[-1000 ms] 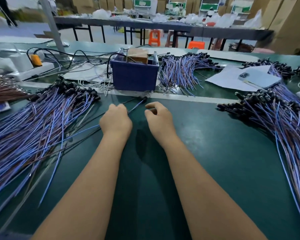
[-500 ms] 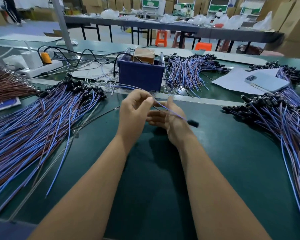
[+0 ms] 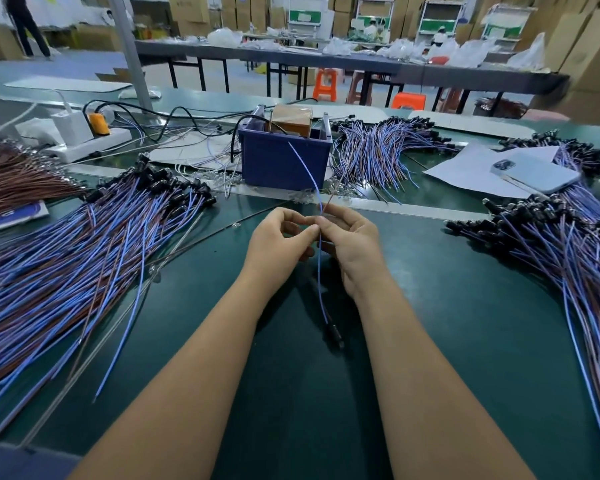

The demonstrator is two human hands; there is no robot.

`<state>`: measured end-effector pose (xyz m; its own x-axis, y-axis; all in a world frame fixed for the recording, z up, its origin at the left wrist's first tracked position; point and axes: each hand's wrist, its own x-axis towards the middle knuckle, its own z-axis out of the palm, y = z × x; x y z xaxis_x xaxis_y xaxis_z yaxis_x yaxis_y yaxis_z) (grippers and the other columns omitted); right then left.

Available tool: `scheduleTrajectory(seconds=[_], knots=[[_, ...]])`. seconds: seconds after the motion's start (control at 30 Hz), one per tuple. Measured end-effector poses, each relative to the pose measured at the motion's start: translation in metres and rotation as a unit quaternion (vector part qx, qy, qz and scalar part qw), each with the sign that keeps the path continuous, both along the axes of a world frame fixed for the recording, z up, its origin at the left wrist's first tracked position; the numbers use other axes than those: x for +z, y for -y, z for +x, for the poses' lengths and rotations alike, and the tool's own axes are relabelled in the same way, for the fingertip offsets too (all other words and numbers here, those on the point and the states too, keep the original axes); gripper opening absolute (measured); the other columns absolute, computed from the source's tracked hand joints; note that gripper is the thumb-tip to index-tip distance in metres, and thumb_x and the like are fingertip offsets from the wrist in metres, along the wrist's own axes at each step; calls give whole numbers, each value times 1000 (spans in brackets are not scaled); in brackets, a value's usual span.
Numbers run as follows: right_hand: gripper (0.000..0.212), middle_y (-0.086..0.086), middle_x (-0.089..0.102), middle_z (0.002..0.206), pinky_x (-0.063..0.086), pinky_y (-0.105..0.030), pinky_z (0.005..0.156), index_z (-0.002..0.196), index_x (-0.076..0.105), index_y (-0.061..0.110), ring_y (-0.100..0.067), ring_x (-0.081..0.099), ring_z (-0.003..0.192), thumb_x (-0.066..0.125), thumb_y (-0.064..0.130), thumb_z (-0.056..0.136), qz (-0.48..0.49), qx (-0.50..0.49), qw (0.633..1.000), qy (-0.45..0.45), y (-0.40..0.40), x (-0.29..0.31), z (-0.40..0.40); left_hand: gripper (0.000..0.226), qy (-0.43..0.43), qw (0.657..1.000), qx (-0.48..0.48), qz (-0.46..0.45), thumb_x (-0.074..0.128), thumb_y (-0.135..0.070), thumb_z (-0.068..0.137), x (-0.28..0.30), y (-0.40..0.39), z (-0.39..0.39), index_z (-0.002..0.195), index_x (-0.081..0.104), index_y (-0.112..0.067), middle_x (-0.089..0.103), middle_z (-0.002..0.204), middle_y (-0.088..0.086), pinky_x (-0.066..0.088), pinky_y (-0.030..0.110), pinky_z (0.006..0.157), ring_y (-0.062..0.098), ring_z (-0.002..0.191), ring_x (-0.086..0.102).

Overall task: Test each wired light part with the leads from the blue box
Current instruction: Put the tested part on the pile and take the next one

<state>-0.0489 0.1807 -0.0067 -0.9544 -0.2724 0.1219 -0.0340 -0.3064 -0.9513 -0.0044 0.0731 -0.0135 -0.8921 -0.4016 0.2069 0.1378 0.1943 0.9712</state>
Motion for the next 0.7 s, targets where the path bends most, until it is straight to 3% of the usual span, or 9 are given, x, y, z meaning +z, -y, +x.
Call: scheduleTrajectory(seconds=[0.13, 0.3, 0.4, 0.5, 0.6, 0.7], knots=[[20, -1, 68, 76, 46, -15, 57, 98, 67, 12, -4, 58, 59, 66, -3, 86, 47, -47, 997, -31, 0, -1, -1, 12, -3, 999, -25, -24, 68, -6, 87, -2, 4, -1, 83, 62, -14, 67, 70, 1, 55, 25, 58, 7, 52, 62], [21, 0, 64, 71, 39, -8, 52, 93, 69, 14, 5, 54, 52, 66, -5, 84, 73, -54, 995, -50, 0, -1, -1, 14, -1, 999, -27, -24, 61, -4, 88, -1, 7, -1, 90, 67, -16, 60, 65, 2, 49, 23, 55, 8, 53, 54], [23, 0, 63, 67, 38, -7, 49, 84, 66, 17, 5, 53, 48, 65, -6, 85, 88, -51, 994, -48, 1, -1, -1, 22, 8, 1000, -22, -7, 53, -2, 87, -2, 12, -2, 87, 69, -17, 56, 56, -10, 43, 19, 51, 5, 51, 49], [22, -1, 61, 66, 36, -9, 46, 82, 65, 17, 4, 48, 43, 63, -4, 87, 89, -50, 994, -36, 0, 0, -1, 13, -9, 1000, -16, -7, 58, -14, 90, -3, 15, -2, 80, 66, -20, 55, 52, -13, 40, 16, 49, 3, 50, 48], [24, -3, 59, 67, 34, -13, 44, 81, 64, 18, -1, 41, 41, 60, -4, 88, 67, -60, 996, -18, -1, 1, -1, 15, -44, 999, 18, 2, 60, -27, 91, -5, 20, -3, 76, 61, -22, 55, 53, -10, 40, 21, 50, 7, 50, 47], [23, -5, 58, 68, 34, -15, 42, 83, 63, 18, -4, 37, 41, 60, -4, 88, 42, -83, 996, 1, -3, 1, -1, 15, -42, 997, 70, -3, 57, -26, 93, -8, 27, -6, 80, 63, -26, 56, 53, -10, 40, 31, 57, 11, 54, 46]])
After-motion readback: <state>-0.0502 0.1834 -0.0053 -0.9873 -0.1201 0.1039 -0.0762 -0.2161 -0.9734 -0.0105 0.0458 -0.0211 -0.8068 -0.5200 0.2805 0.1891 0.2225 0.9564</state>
